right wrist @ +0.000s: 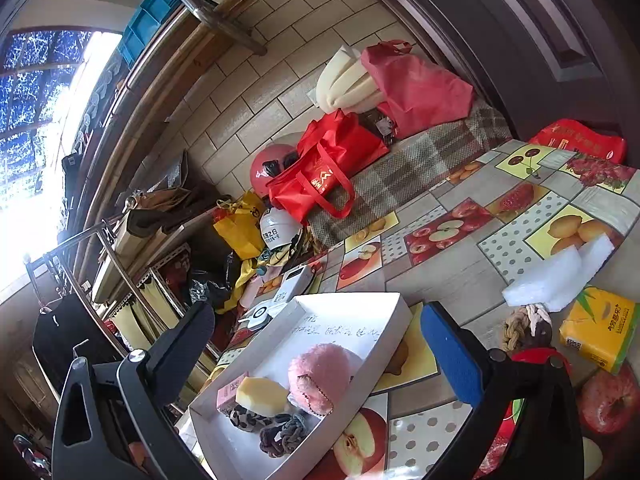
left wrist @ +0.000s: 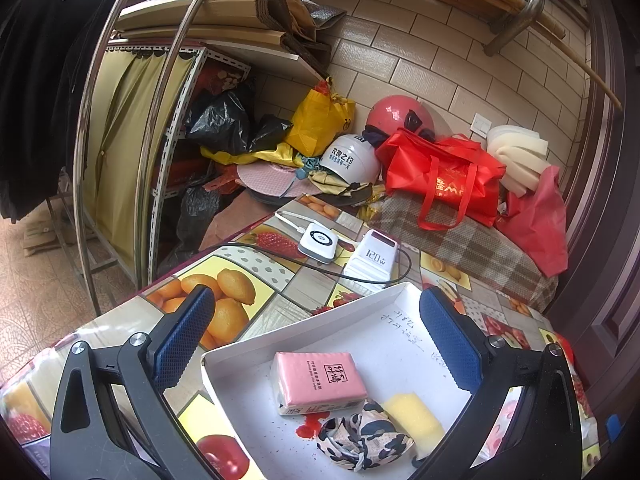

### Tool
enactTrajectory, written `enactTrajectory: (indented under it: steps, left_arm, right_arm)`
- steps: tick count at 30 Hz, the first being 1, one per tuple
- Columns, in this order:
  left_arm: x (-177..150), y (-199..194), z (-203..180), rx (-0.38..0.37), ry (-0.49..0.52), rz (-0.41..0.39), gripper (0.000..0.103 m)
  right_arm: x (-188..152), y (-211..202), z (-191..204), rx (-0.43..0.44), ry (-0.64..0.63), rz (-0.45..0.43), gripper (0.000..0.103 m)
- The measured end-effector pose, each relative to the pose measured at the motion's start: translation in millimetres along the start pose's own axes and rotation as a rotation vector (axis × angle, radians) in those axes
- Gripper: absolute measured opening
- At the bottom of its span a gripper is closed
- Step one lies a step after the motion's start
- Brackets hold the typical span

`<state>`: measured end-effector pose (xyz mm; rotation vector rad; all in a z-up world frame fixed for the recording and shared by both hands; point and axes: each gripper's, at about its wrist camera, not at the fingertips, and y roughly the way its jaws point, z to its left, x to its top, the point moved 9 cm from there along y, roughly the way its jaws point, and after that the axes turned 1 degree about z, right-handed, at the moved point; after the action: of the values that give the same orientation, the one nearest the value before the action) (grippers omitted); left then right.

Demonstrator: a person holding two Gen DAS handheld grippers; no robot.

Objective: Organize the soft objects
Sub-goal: 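Withdraw both open tools up from the box, then move the left tool toward the red apple plush while raising the right tool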

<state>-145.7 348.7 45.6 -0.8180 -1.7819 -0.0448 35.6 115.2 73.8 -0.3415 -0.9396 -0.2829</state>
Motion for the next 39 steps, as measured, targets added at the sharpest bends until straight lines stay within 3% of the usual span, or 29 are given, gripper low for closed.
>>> enactTrajectory:
  steps: [12,18,23,27,30,35,39]
  left_arm:
    - [-0.3,-0.2,-1.5,-0.007,0.004,0.000,0.103]
    - [-0.9,-1.7,-2.4,-0.009,-0.001,-0.004,0.103]
    - [17.6,-26.6,18.7,-0.020,-0.125,-0.130,0.103]
    - [29.8,-48.4,43.3,-0.017,-0.226,-0.233,0.103]
    - [32.3,-48.6,45.6,-0.025,-0.238,-0.232,0.103]
    - [29.2,-54.8,19.8,-0.073,-0.159,-0.240,0.103]
    - [22.6,-75.8,-24.9,-0.137,-0.021,-0.295,0.103]
  right_arm:
    - [4.2,-11.0,5.6,0.001,-0.017,-0.030,0.103]
    - [25.7,-34.8,-2.6,-0.020,-0.019,-0.106,0.103]
    - [57.6,-74.5,-23.9,-0.062,0.015,-0.234,0.103]
    - [92.9,-127.8,-45.8,-0.096,0.049,-0.374,0.103]
    - [120.4,-189.5,-64.5,-0.156,0.046,-0.531,0.103]
    - [135.1,-275.5,-89.9,-0.264,0.016,-0.656,0.103]
    - [127.4,-344.1,-107.6,-0.353,0.019,-0.765,0.103]
